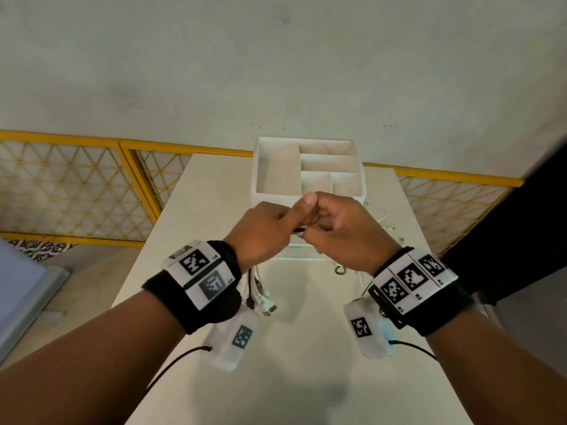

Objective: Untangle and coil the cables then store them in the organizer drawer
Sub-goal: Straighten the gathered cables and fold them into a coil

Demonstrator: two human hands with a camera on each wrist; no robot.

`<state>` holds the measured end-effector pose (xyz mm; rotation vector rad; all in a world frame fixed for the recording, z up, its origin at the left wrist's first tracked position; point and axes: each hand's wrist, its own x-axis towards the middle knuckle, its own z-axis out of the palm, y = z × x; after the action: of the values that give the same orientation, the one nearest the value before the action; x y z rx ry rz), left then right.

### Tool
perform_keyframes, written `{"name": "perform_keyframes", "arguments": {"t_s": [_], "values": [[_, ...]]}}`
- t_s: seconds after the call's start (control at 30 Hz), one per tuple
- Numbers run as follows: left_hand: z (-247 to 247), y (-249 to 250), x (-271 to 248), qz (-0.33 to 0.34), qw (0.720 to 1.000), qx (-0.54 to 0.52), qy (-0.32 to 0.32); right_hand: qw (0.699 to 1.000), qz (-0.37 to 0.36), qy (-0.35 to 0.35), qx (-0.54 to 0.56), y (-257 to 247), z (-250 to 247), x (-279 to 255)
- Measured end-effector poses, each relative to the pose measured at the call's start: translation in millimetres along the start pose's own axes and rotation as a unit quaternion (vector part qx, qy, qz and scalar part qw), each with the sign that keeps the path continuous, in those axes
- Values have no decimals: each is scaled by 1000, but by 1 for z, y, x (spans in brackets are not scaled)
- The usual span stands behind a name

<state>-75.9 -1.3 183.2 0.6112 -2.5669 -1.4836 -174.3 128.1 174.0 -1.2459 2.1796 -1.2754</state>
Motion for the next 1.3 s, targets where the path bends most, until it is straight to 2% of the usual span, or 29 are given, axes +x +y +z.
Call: {"name": "perform_keyframes", "arguments": {"t_s": [0.13,0.3,0.57,0.67,0.73,0.83,0.9,1.03,1.1,1.17,1.2,1.23,1.3], "values": [[-13,0,4,16,999,-28,-22,1000,6,17,-7,9,-15,-7],[-13,0,6,31,999,-19,-37,997,13,7,-79,9,-15,-8],[-11,-2,5,37,996,-70,33,996,-9,-21,-88,4,-17,0],[-14,-1,2,34,995,-76,50,994,-4,-36,-103,17,-14,4],[-25,-1,1,15,992,-103,76,991,13,-44,-129,39,-12,3],[-45,-9,4,-9,984,-143,110,973,82,-59,-209,85,-12,-6],[-48,-16,2,-14,984,-132,119,961,122,-63,-242,104,-13,-9],[-43,-36,0,-26,990,-49,132,968,115,-20,-221,92,-34,5],[-45,-46,0,-39,987,-27,155,974,84,46,-207,70,-57,10],[-52,-51,1,-38,980,-42,192,961,82,117,-237,58,-77,12],[-58,-50,3,-34,974,-66,215,951,100,127,-262,61,-82,11],[-65,-49,4,-32,966,-98,239,940,127,115,-294,70,-83,10],[-81,-44,7,-25,949,-155,275,906,204,29,-370,100,-74,4]]}}
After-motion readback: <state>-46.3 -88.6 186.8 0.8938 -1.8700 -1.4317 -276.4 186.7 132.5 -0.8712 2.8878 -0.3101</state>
